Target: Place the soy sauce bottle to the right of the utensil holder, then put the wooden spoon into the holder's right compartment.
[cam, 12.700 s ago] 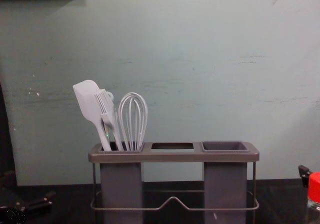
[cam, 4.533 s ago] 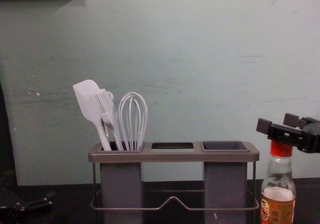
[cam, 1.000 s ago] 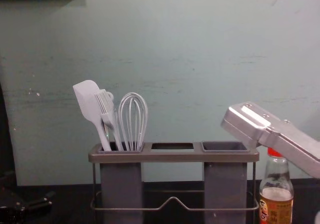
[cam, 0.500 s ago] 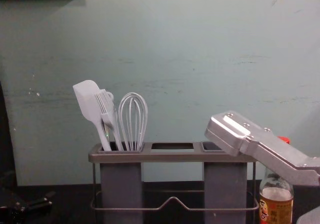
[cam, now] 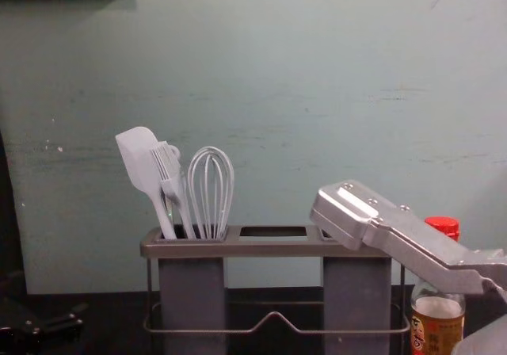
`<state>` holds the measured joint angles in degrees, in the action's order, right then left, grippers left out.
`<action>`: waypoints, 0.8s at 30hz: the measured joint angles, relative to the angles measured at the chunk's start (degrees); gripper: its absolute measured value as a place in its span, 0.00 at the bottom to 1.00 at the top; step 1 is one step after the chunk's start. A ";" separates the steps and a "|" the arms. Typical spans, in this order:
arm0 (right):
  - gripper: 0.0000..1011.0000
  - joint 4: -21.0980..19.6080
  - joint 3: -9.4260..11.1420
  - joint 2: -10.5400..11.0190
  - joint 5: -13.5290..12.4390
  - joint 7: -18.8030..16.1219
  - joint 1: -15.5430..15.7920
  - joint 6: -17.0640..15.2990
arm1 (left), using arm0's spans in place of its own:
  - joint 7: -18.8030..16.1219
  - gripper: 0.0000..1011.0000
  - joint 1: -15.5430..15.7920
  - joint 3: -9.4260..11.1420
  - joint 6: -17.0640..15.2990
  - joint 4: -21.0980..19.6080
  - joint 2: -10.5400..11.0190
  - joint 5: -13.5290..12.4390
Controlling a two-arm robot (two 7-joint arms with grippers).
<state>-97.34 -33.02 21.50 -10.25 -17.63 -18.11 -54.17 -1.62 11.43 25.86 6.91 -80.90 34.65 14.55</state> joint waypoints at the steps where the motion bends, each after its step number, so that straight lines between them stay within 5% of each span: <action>1: 0.99 0.11 0.04 -0.15 0.20 -0.06 0.00 -0.01 | 0.00 0.99 0.00 0.00 0.00 0.00 0.00 0.00; 24: 0.95 2.03 1.04 -1.53 3.05 -1.85 0.72 1.22 | 0.00 0.99 0.00 0.00 0.00 0.00 0.00 0.00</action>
<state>-95.31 -31.98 19.97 -7.20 -19.48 -17.39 -52.96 -1.62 11.43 25.86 6.91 -80.90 34.65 14.55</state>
